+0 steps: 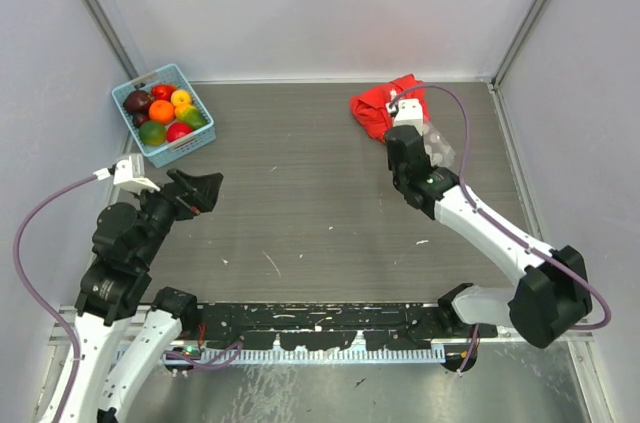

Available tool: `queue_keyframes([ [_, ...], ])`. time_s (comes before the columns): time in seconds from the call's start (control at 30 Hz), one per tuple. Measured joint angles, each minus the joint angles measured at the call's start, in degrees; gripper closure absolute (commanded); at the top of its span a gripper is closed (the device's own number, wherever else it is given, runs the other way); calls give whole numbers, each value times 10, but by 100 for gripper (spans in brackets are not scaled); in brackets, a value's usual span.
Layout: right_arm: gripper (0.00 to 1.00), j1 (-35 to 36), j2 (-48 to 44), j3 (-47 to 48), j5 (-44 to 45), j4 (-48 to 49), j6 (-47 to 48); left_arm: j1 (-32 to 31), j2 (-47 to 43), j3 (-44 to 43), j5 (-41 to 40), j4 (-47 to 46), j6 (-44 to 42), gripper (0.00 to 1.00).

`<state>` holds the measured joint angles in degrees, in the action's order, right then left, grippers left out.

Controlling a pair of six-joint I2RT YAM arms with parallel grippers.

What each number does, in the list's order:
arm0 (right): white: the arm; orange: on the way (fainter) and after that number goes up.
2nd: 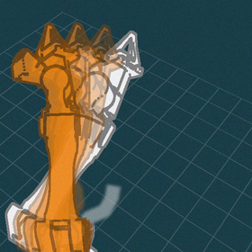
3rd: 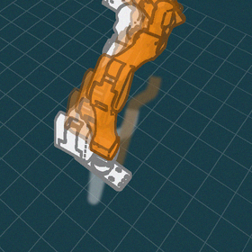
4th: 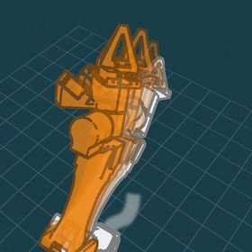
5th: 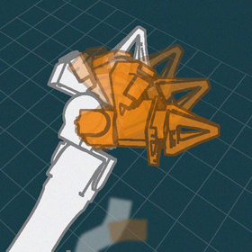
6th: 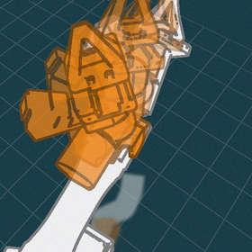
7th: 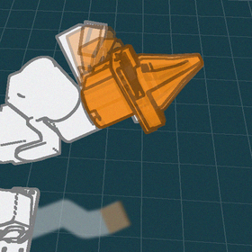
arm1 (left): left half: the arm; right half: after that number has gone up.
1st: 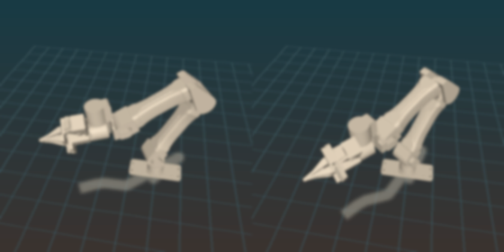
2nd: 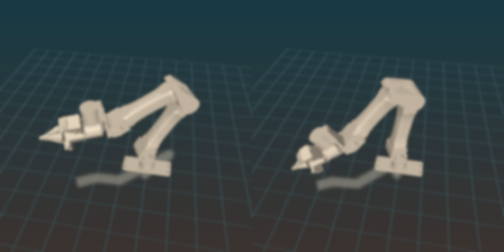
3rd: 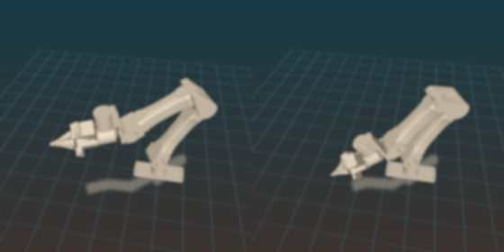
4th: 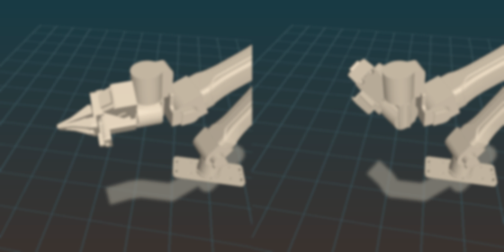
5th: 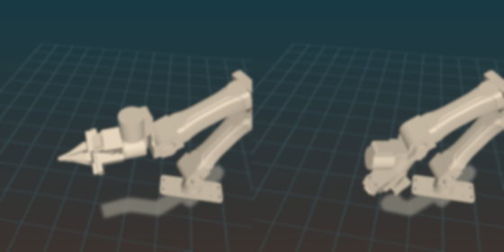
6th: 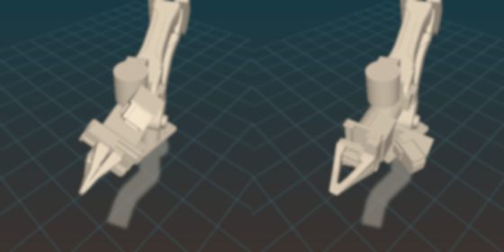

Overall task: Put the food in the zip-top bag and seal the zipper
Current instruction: Pick up the zipper food storage bag at the center of the board.

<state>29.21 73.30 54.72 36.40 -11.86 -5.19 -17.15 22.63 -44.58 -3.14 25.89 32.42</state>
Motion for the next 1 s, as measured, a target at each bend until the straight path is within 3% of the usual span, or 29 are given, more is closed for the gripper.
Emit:
queue_keyframes([
  [0.5, 100, 118, -99, -123, -123, 93, -16, 0, 146, 24, 124, -82, 150, 0],
  [1.0, 100, 210, -120, -170, -155, 200, -21, -52, 311, 40, 172, -241, 257, 18],
])
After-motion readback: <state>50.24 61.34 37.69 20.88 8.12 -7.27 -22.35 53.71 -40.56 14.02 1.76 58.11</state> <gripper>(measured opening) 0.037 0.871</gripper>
